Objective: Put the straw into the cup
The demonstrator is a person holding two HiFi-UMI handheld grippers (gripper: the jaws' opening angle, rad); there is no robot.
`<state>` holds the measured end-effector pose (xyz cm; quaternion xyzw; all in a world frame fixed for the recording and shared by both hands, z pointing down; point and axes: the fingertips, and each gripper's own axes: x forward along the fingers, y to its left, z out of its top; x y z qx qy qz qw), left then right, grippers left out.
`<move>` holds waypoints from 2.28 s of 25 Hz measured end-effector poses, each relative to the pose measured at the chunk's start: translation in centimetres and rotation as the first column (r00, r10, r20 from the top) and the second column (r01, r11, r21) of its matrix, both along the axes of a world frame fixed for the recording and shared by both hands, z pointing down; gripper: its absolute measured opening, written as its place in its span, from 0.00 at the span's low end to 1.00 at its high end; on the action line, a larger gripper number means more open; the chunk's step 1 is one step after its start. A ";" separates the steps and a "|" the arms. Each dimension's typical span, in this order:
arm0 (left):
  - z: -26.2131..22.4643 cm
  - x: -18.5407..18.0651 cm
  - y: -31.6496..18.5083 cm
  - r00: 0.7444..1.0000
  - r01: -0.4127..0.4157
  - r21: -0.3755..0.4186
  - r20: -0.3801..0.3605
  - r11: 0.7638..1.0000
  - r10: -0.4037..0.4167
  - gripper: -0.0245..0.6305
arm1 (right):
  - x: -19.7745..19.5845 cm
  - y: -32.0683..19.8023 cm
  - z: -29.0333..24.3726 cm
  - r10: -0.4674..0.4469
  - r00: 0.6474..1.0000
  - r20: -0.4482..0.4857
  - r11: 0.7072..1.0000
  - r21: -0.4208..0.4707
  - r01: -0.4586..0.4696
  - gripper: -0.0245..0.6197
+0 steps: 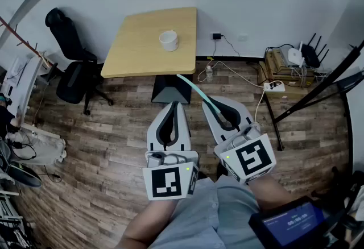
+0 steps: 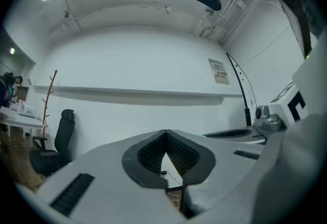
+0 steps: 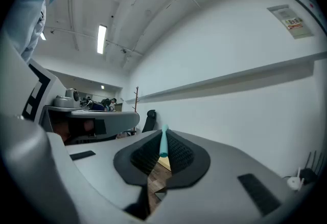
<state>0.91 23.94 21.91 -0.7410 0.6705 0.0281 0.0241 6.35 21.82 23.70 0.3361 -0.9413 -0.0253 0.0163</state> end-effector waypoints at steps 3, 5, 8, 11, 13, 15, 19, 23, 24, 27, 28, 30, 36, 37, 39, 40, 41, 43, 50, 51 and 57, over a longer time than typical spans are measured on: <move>-0.1 0.3 0.0 1.000 0.005 0.008 -0.015 1.000 -0.005 0.03 | 0.2 0.1 0.2 -0.002 1.000 -0.001 1.000 -0.002 0.002 0.06; 0.1 0.6 0.1 1.000 0.004 0.006 -0.011 1.000 -0.004 0.03 | 0.5 0.2 0.3 -0.002 1.000 0.000 1.000 -0.001 0.002 0.06; 0.2 1.3 0.1 1.000 -0.001 0.000 0.002 1.000 0.001 0.03 | 1.2 0.1 0.3 -0.003 1.000 0.001 1.000 -0.001 0.003 0.06; 0.1 1.7 -0.3 1.000 0.005 0.000 -0.008 1.000 -0.005 0.03 | 1.5 -0.3 0.3 -0.006 1.000 0.004 1.000 -0.006 0.006 0.06; 0.2 2.0 -0.6 1.000 0.007 -0.005 -0.001 1.000 -0.007 0.03 | 1.9 -0.5 0.3 -0.011 1.000 0.014 1.000 -0.010 0.012 0.06; 0.3 2.4 -0.9 1.000 0.011 -0.010 0.010 1.000 -0.011 0.03 | 2.3 -0.8 0.4 -0.020 0.999 0.025 1.000 -0.020 0.021 0.06; 0.2 3.2 -1.6 0.999 0.024 -0.013 0.021 1.000 -0.024 0.03 | 3.4 -1.4 0.3 -0.030 0.999 0.036 0.999 -0.024 0.031 0.06; 0.0 4.6 -2.8 0.999 0.026 -0.009 0.040 1.000 -0.026 0.03 | 4.5 -2.8 0.0 -0.041 0.998 0.055 0.999 -0.022 0.042 0.06; 0.1 5.1 -3.2 0.999 0.026 -0.009 0.045 1.000 -0.025 0.03 | 4.8 -3.1 0.0 -0.044 0.997 0.061 0.999 -0.022 0.046 0.06; 1.0 6.6 -3.8 0.998 0.031 -0.021 0.052 0.999 -0.030 0.03 | 5.7 -3.9 0.2 -0.058 0.995 0.081 0.998 -0.024 0.060 0.06; 1.5 6.9 -3.9 0.998 0.037 -0.030 0.052 0.999 -0.035 0.03 | 5.9 -4.2 0.4 -0.063 0.994 0.088 0.997 -0.028 0.066 0.06; 2.4 7.0 -4.2 0.997 0.048 -0.054 0.055 0.997 -0.045 0.03 | 6.1 -4.7 0.7 -0.072 0.993 0.093 0.996 -0.036 0.075 0.06; 2.9 5.8 -6.2 0.996 0.070 -0.073 0.054 0.995 -0.066 0.03 | 5.6 -6.9 1.8 -0.073 0.993 0.092 0.994 -0.071 0.080 0.06; 3.0 5.4 -6.5 0.996 0.074 -0.077 0.051 0.994 -0.070 0.03 | 5.4 -7.2 2.0 -0.075 0.993 0.086 0.994 -0.073 0.082 0.06; 3.6 4.5 -7.3 0.996 0.079 -0.087 0.042 0.993 -0.075 0.03 | 4.8 -7.9 2.5 -0.077 0.994 0.077 0.993 -0.082 0.083 0.06; 3.9 4.0 -7.8 0.996 0.079 -0.092 0.037 0.993 -0.076 0.03 | 4.3 -8.4 2.9 -0.076 0.994 0.074 0.993 -0.088 0.083 0.06; 4.3 3.4 -8.4 0.997 0.078 -0.097 0.031 0.992 -0.076 0.03 | 3.8 -8.9 3.3 -0.076 0.995 0.070 0.992 -0.095 0.083 0.06; 5.0 2.2 -9.9 0.997 0.078 -0.106 0.016 0.991 -0.076 0.03 | 2.7 -10.1 4.1 -0.080 0.995 0.058 0.990 -0.111 0.086 0.06; 6.9 -3.9 -15.8 0.996 0.083 -0.136 -0.015 0.987 -0.085 0.03 | -2.9 -15.8 6.3 -0.083 0.996 0.018 0.985 -0.148 0.085 0.06; 7.1 -4.8 -16.5 0.996 0.084 -0.138 -0.020 0.987 -0.087 0.03 | -3.8 -16.6 6.5 -0.082 0.997 0.013 0.985 -0.150 0.084 0.06; 5.7 -9.7 -21.1 0.996 0.074 -0.096 -0.042 0.993 -0.079 0.03 | -8.1 -21.5 4.9 -0.054 0.999 -0.005 0.992 -0.114 0.053 0.06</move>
